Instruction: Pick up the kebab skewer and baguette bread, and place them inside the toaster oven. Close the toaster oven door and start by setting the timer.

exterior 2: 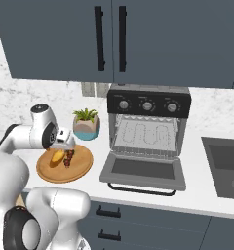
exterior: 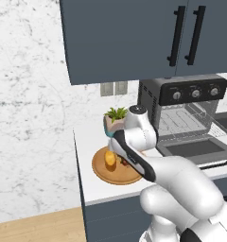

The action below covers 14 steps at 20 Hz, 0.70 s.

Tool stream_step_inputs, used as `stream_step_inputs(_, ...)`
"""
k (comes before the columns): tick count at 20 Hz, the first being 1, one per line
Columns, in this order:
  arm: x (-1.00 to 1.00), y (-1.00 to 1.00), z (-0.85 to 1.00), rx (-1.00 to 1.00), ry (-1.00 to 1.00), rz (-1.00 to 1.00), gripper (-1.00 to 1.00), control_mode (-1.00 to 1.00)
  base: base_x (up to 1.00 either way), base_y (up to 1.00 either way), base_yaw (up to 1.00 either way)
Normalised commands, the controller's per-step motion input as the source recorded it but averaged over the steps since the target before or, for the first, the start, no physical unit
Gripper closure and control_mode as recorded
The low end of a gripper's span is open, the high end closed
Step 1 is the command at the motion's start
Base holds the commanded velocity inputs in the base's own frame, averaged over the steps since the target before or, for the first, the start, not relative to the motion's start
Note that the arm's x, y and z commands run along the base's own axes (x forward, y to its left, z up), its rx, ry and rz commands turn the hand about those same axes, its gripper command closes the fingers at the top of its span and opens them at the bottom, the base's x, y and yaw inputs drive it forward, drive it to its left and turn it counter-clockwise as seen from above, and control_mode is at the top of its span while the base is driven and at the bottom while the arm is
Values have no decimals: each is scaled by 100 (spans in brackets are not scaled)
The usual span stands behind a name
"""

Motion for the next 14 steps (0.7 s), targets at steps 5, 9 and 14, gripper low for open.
stream_step_inputs(5,2,-35,-48,1,0,0,-100,-100,0,0,0)
stream_step_inputs(9,1,-26,-39,0,0,0,-100,-100,0,0,0)
stream_step_inputs(14,5,-10,-33,0,0,0,-100,-100,0,0,0)
